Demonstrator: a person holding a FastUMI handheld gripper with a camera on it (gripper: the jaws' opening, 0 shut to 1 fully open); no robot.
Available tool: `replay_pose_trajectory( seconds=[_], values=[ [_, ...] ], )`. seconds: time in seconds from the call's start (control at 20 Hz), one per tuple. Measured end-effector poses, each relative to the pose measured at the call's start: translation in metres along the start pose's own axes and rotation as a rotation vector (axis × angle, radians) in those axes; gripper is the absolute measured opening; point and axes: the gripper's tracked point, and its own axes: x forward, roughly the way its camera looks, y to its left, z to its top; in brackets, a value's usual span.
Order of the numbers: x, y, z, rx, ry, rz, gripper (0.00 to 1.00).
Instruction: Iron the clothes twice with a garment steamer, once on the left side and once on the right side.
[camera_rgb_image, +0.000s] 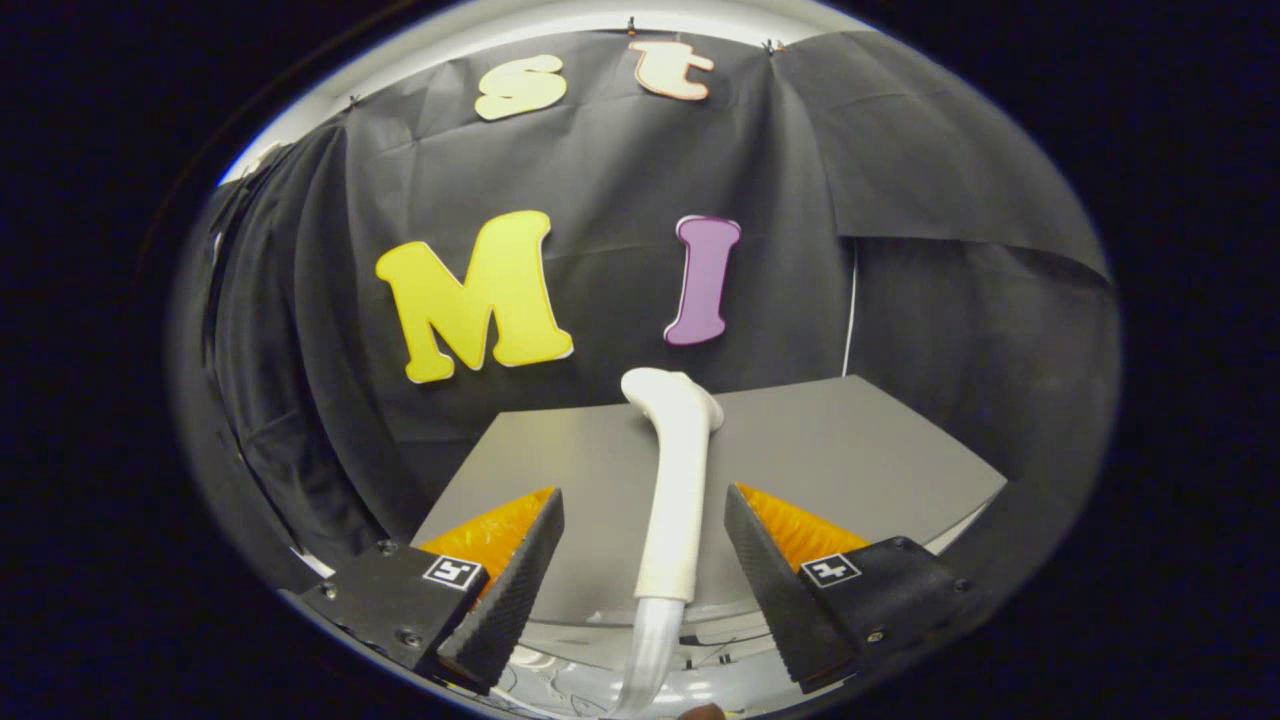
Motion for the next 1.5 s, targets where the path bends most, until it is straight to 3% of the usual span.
replay_pose_trajectory(
  seconds=[0.4, 0.8, 0.9, 1.0, 1.05, 1.2, 1.35, 1.5],
  values=[
    [0.051, -0.015, -0.018, 0.06, 0.18, 0.009, 0.96],
    [0.074, -0.008, -0.024, 0.067, 0.241, 0.032, 0.76],
    [0.074, -0.015, -0.021, 0.057, 0.234, 0.002, 0.73],
    [0.077, -0.023, -0.02, 0.104, 0.225, -0.035, 0.62],
    [0.076, -0.02, -0.02, 0.116, 0.23, -0.034, 0.45],
    [0.076, -0.018, -0.019, 0.124, 0.228, -0.018, 0.41],
    [0.073, -0.021, -0.003, 0.138, 0.114, -0.071, 0.37],
    [0.052, -0.013, 0.005, 0.102, 0.063, -0.045, 0.36]
  ],
)
